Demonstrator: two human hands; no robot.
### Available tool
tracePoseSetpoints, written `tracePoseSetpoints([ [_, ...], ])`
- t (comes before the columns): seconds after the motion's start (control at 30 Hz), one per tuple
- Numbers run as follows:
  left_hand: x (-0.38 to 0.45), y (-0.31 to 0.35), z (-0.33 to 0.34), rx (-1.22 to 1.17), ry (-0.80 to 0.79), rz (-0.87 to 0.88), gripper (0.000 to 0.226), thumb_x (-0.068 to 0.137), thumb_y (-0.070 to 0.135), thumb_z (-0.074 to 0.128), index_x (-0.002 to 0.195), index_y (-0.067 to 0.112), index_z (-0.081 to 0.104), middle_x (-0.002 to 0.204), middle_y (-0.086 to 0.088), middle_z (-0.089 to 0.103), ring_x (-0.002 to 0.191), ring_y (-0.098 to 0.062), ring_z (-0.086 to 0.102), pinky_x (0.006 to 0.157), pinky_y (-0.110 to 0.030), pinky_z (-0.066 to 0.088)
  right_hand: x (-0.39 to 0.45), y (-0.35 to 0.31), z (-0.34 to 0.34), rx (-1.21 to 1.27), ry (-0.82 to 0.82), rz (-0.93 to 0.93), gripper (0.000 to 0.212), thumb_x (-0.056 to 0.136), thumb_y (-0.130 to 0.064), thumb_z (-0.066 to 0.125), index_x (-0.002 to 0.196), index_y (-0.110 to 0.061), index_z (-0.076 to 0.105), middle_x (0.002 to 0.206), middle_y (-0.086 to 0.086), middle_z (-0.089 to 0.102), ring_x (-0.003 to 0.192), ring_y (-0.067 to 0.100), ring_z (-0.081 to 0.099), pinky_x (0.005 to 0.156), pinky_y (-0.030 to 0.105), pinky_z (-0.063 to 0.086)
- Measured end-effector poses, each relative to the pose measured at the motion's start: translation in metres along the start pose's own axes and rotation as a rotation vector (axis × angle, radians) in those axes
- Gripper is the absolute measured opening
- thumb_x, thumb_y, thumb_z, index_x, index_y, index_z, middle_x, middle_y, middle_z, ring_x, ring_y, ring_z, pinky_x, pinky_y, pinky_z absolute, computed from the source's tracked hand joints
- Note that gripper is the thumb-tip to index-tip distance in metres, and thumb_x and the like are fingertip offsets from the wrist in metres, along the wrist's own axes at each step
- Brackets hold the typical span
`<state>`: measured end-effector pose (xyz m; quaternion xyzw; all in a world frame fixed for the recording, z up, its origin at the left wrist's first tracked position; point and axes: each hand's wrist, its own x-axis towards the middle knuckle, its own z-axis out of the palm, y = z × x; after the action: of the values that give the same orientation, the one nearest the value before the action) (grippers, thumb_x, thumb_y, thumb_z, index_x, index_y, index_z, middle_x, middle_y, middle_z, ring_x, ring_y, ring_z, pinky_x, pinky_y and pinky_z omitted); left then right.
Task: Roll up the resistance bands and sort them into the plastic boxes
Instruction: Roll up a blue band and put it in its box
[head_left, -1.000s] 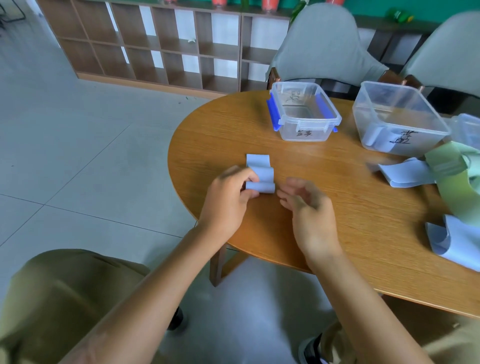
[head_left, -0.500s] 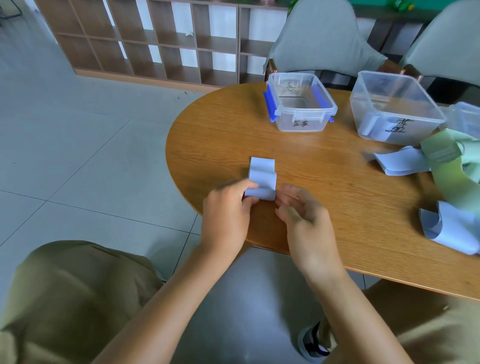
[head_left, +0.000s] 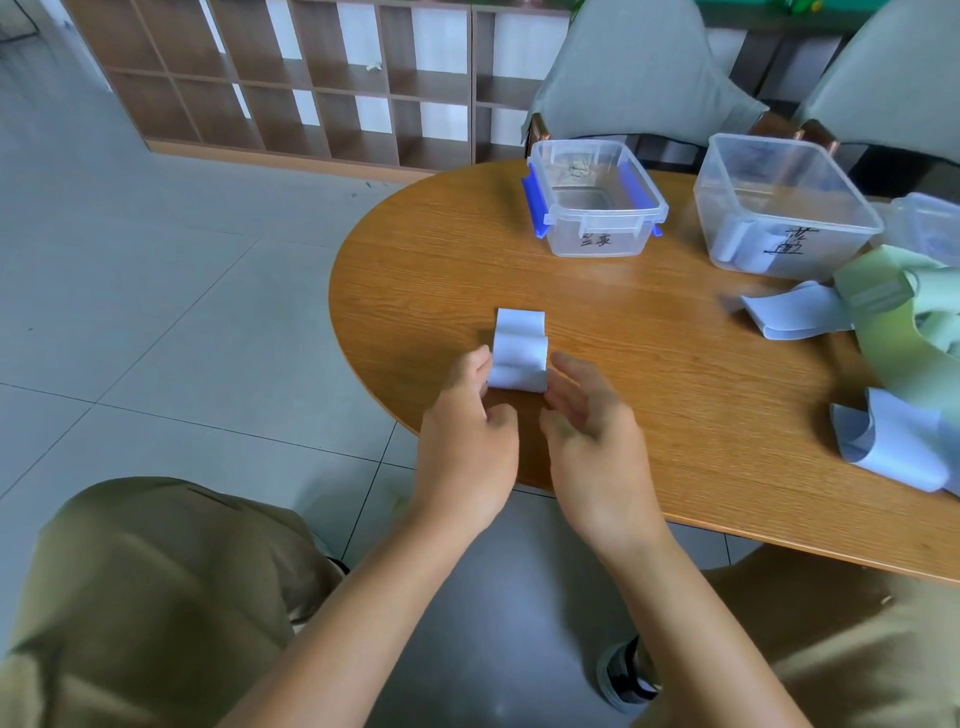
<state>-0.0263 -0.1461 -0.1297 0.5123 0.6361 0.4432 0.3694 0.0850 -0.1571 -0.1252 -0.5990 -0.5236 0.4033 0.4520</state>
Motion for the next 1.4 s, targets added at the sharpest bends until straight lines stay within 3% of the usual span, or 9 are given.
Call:
tracePoseSetpoints([
  [0.07, 0.001, 0.001, -0.002, -0.036, -0.015, -0.024, 0.059, 0.094, -0.004, 0.042, 0.147, 0.020, 0.045, 0.145, 0.007, 0.055, 0.132, -0.001, 0.051, 0.111, -0.022, 0.038, -0.001, 0.000, 0.001, -0.011, -0.005, -0.014, 0.056, 0.091, 0.003, 0.046, 0.141, -0.022, 0.051, 0.132, -0.008, 0.064, 0.125, 0.000, 0.056, 0.109, 0.027, 0.045],
  [0.2, 0.003, 0.003, -0.005, -0.130, -0.032, -0.074, 0.057, 0.095, -0.004, 0.040, 0.147, 0.020, 0.043, 0.145, 0.007, 0.054, 0.129, -0.001, 0.053, 0.113, -0.028, 0.040, 0.001, 0.001, -0.001, 0.072, 0.007, 0.028, 0.056, 0.093, 0.008, 0.046, 0.136, -0.027, 0.051, 0.109, -0.029, 0.064, 0.112, -0.016, 0.057, 0.099, 0.012, 0.047],
  [0.4, -0.007, 0.005, -0.001, -0.115, -0.028, -0.057, 0.053, 0.094, -0.001, 0.040, 0.140, 0.023, 0.048, 0.131, 0.014, 0.058, 0.127, -0.001, 0.052, 0.105, -0.023, 0.039, 0.001, 0.000, 0.000, 0.059, -0.040, 0.040, 0.061, 0.090, 0.006, 0.047, 0.145, -0.020, 0.047, 0.139, -0.007, 0.058, 0.128, -0.002, 0.052, 0.111, 0.023, 0.041],
  [0.6, -0.006, -0.001, -0.003, -0.096, -0.053, -0.051, 0.068, 0.075, 0.021, 0.036, 0.141, 0.025, 0.051, 0.138, 0.011, 0.060, 0.130, -0.001, 0.053, 0.113, -0.039, 0.041, 0.004, -0.001, -0.006, 0.139, -0.078, 0.082, 0.058, 0.090, 0.014, 0.046, 0.136, -0.019, 0.052, 0.128, -0.012, 0.062, 0.118, -0.010, 0.055, 0.095, 0.007, 0.044],
  [0.77, -0.006, 0.000, -0.006, -0.052, -0.059, -0.063, 0.068, 0.074, 0.023, 0.036, 0.140, 0.028, 0.053, 0.137, 0.011, 0.062, 0.129, -0.002, 0.054, 0.113, -0.040, 0.041, 0.002, 0.004, 0.000, 0.058, -0.046, 0.059, 0.062, 0.087, 0.007, 0.050, 0.129, -0.039, 0.047, 0.112, -0.032, 0.061, 0.110, -0.018, 0.056, 0.101, 0.020, 0.045],
  [0.93, -0.012, 0.006, -0.008, 0.065, -0.041, -0.062, 0.051, 0.095, 0.011, 0.042, 0.141, 0.031, 0.052, 0.138, 0.012, 0.060, 0.130, -0.009, 0.054, 0.112, -0.036, 0.039, 0.006, 0.003, -0.007, -0.037, -0.111, 0.017, 0.059, 0.088, 0.002, 0.051, 0.141, -0.025, 0.051, 0.134, -0.015, 0.059, 0.126, -0.004, 0.052, 0.113, 0.029, 0.041],
  [1.17, -0.009, -0.002, -0.022, 0.278, -0.098, 0.139, 0.055, 0.086, 0.023, 0.035, 0.139, 0.027, 0.051, 0.135, 0.007, 0.064, 0.124, -0.016, 0.059, 0.101, -0.041, 0.046, 0.010, 0.009, -0.018, -0.214, -0.179, -0.065, 0.053, 0.091, -0.004, 0.058, 0.140, -0.024, 0.057, 0.139, -0.017, 0.058, 0.132, -0.006, 0.047, 0.115, 0.022, 0.034],
  [1.3, -0.004, -0.011, -0.029, 0.431, -0.145, 0.285, 0.050, 0.088, 0.017, 0.038, 0.135, 0.024, 0.055, 0.097, 0.000, 0.070, 0.092, -0.031, 0.063, 0.080, -0.042, 0.049, 0.012, 0.011, -0.019, -0.262, -0.176, -0.113, 0.053, 0.091, -0.002, 0.056, 0.140, -0.023, 0.058, 0.141, -0.016, 0.056, 0.134, -0.004, 0.045, 0.117, 0.023, 0.033],
  [1.4, 0.001, -0.021, -0.029, 0.540, -0.129, 0.422, 0.052, 0.087, 0.012, 0.040, 0.135, 0.014, 0.058, 0.132, -0.003, 0.064, 0.120, -0.026, 0.058, 0.100, -0.039, 0.045, 0.011, 0.010, -0.016, -0.372, -0.149, -0.191, 0.052, 0.091, 0.000, 0.052, 0.138, -0.020, 0.059, 0.142, -0.012, 0.056, 0.136, 0.004, 0.044, 0.113, 0.010, 0.025],
])
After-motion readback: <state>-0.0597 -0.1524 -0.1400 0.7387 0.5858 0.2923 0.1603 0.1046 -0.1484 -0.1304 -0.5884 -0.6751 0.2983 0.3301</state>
